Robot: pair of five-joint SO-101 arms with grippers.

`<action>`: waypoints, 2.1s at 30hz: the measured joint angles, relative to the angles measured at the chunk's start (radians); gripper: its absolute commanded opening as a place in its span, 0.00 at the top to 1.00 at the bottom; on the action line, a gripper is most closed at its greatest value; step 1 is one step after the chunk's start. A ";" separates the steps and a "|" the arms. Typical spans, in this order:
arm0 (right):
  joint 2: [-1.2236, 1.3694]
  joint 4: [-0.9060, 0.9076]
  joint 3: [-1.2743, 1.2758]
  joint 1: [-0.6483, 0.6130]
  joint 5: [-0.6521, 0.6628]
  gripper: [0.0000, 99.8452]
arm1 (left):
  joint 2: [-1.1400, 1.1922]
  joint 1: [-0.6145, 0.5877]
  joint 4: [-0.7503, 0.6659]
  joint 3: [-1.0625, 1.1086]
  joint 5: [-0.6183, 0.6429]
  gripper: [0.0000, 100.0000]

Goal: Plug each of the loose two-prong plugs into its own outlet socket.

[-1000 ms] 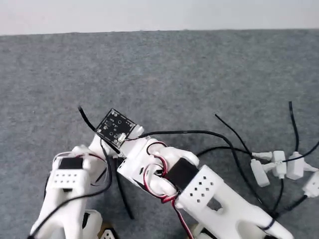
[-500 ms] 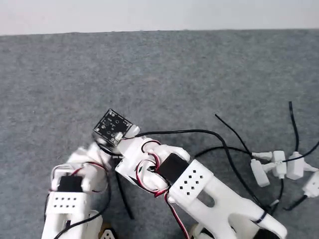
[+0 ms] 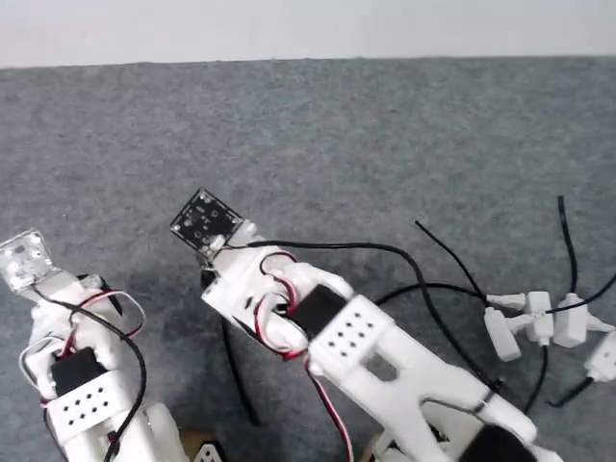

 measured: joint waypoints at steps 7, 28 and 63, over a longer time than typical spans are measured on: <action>0.196 -0.172 -0.015 0.015 0.115 0.99 | 0.299 -0.028 0.009 -0.173 0.005 0.99; 0.400 -0.201 -0.157 0.092 0.161 0.99 | 0.764 -0.034 0.048 -0.440 -0.020 0.99; 0.371 -0.034 -0.181 0.068 0.201 0.99 | 0.769 -0.029 0.048 -0.440 -0.057 0.99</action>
